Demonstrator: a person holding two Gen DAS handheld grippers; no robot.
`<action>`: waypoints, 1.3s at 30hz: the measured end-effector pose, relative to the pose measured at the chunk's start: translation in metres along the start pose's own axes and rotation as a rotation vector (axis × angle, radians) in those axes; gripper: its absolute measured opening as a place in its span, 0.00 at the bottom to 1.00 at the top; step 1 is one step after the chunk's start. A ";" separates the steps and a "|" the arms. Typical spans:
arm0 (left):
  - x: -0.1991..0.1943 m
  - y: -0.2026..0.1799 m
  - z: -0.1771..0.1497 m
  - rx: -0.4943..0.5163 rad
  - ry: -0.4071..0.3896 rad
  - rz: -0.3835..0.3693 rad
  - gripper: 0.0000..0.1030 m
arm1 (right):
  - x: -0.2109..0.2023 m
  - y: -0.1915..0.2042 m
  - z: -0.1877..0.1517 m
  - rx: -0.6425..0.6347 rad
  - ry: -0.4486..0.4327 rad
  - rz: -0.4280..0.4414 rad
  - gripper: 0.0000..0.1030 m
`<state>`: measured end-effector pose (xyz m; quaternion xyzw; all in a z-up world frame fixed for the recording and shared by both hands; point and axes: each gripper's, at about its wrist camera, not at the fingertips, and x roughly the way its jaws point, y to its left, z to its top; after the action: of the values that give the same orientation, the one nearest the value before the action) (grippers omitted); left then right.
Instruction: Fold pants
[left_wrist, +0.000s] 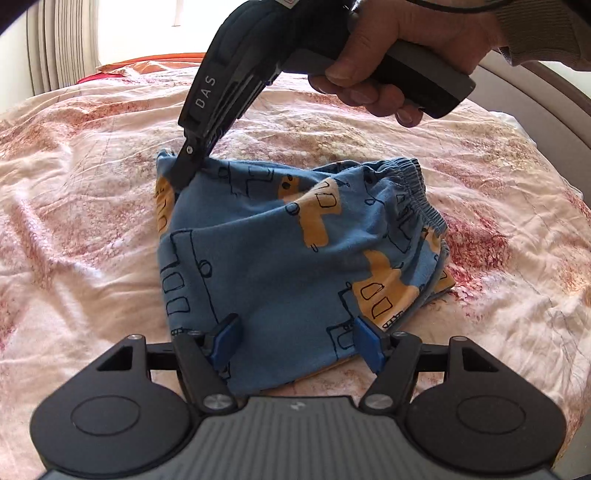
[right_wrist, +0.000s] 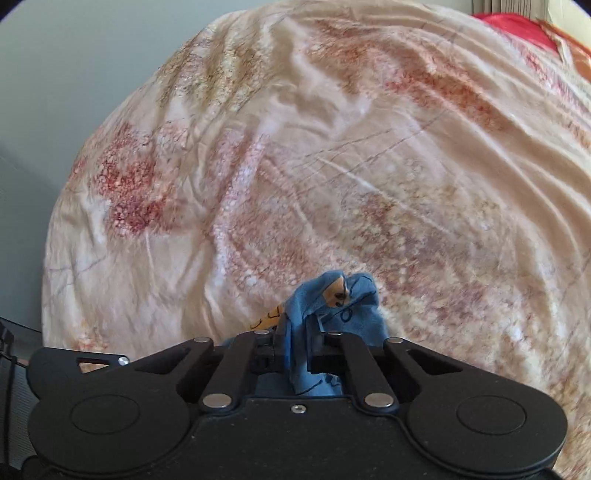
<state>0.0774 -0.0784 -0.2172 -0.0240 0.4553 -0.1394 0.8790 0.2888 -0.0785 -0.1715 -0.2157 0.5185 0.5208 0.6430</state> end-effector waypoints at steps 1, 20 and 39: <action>0.000 -0.001 -0.002 0.003 -0.003 -0.004 0.69 | -0.002 -0.006 0.000 0.023 -0.016 -0.020 0.04; -0.033 0.050 0.000 -0.207 -0.034 0.007 0.71 | -0.073 0.000 -0.098 0.219 -0.216 0.037 0.57; 0.025 0.081 0.051 -0.178 0.082 -0.085 0.78 | -0.093 -0.056 -0.263 0.909 -0.360 0.127 0.75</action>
<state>0.1505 -0.0121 -0.2211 -0.1158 0.5001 -0.1365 0.8473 0.2295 -0.3551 -0.2006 0.2120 0.5858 0.3091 0.7186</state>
